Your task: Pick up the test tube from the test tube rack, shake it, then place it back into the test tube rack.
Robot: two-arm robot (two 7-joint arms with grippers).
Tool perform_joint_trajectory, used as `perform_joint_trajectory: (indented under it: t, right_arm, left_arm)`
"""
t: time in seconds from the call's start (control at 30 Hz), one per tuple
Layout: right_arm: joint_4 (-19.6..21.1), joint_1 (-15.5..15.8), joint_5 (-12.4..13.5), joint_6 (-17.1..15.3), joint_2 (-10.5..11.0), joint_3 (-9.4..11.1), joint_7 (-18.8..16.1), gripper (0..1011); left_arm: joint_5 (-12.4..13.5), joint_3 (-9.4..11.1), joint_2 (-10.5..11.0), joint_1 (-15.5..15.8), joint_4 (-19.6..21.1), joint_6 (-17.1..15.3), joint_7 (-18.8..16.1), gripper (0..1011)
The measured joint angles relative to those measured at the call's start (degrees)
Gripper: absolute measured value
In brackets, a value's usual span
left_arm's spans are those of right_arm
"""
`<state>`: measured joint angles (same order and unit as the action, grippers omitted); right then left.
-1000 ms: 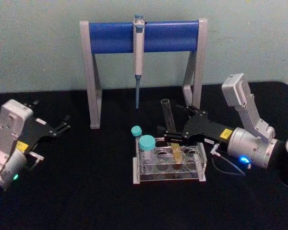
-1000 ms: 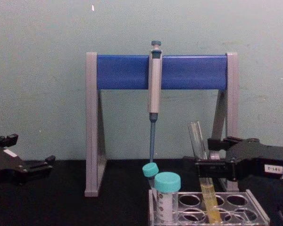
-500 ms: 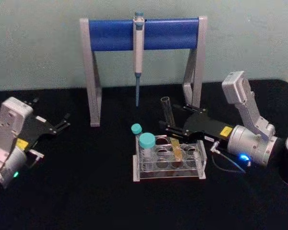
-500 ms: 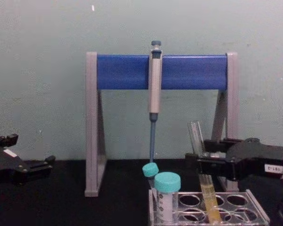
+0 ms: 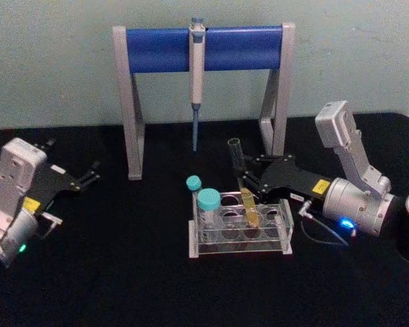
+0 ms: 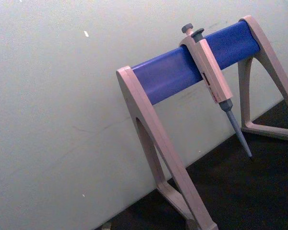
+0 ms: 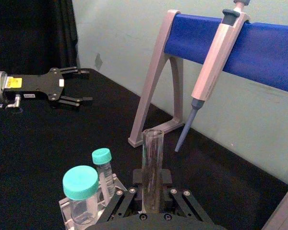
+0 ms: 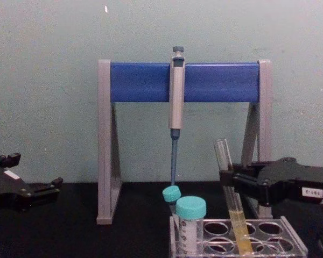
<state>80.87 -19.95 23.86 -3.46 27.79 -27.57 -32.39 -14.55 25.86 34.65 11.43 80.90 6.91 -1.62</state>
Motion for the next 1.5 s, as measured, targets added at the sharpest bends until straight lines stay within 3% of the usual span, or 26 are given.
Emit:
perform_joint_trajectory:
  t: [0.07, 0.7, 1.03, 1.23, 1.5]
  right_arm:
    - [0.0, 0.0, 0.0, 0.0, 0.0, 0.0, 0.0, 220]
    - [0.1, 0.3, 0.4, 0.5, 0.2, 0.2, -0.3, 220]
    - [3.0, 2.6, 6.5, 5.0, 1.5, 3.8, -3.4, 220]
    - [5.5, 4.5, 10.6, 10.1, 2.0, 6.8, -4.3, 220]
    - [6.3, 5.6, 11.5, 14.5, 1.6, 8.6, -4.1, 220]
  left_arm:
    - [0.0, 0.0, 0.0, 0.0, 0.0, 0.0, 0.0, 1001]
    - [0.0, 0.0, 0.0, 0.0, 0.0, 0.0, 0.0, 1001]
    - [0.0, 0.0, 0.0, 0.0, 0.0, 0.0, 0.0, 1001]
    - [0.0, 0.0, 0.0, 0.0, 0.0, 0.0, 0.0, 1002]
    - [0.0, 0.0, 0.0, 0.0, 0.0, 0.0, 0.0, 1001]
